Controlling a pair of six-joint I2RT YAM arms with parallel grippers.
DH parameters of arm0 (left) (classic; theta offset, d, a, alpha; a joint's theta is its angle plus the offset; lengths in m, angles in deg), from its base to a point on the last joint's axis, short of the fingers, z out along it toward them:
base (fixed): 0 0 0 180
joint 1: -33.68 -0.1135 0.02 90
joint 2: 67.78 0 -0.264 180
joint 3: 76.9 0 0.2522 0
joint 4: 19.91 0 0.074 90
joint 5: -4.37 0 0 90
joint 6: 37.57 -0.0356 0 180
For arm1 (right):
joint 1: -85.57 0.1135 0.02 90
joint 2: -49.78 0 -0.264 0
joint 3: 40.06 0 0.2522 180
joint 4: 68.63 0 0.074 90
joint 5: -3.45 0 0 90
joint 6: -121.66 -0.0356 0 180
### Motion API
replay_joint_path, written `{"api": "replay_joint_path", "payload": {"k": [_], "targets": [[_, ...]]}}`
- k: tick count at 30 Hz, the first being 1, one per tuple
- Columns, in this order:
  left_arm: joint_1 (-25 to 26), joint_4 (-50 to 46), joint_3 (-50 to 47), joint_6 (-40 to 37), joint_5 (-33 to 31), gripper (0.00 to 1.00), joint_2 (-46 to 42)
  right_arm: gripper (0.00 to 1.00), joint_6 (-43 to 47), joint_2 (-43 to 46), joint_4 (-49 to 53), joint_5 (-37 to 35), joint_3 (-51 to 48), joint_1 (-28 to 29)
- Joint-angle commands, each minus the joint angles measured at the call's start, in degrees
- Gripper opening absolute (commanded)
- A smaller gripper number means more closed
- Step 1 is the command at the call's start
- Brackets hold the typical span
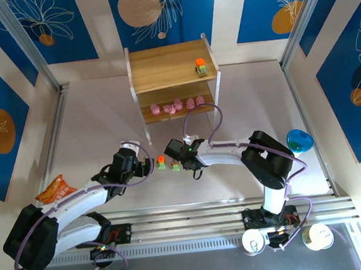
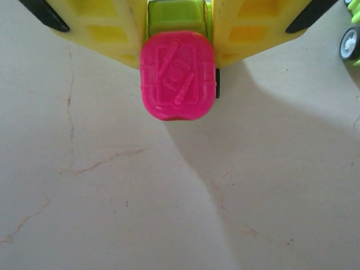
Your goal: Place and organize the plastic toys onto the shelf
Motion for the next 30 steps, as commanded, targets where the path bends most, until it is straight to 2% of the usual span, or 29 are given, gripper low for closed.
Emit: {"api": "replay_joint_path", "payload": {"k": [1, 8, 19, 30], "targets": [[-0.53, 1.88, 1.58, -0.95, 2.22, 1.0, -0.1, 0.25, 0.82, 3.63, 2.48, -1.8, 0.71, 0.44], [0.41, 2.68, 1.49, -2.24, 2.99, 1.0, -0.73, 0.25, 2.98, 10.33, 6.27, -2.63, 2.27, 1.04], [5.73, 5.12, 1.45, -5.81, 2.74, 1.0, -1.5, 0.25, 6.77, 18.32, 12.73, -4.22, 7.79, 2.36], [9.81, 7.49, 1.0, -8.27, 2.67, 1.0, -3.03, 0.22, 13.15, 20.99, 17.63, -5.76, 16.76, 2.56]]}}
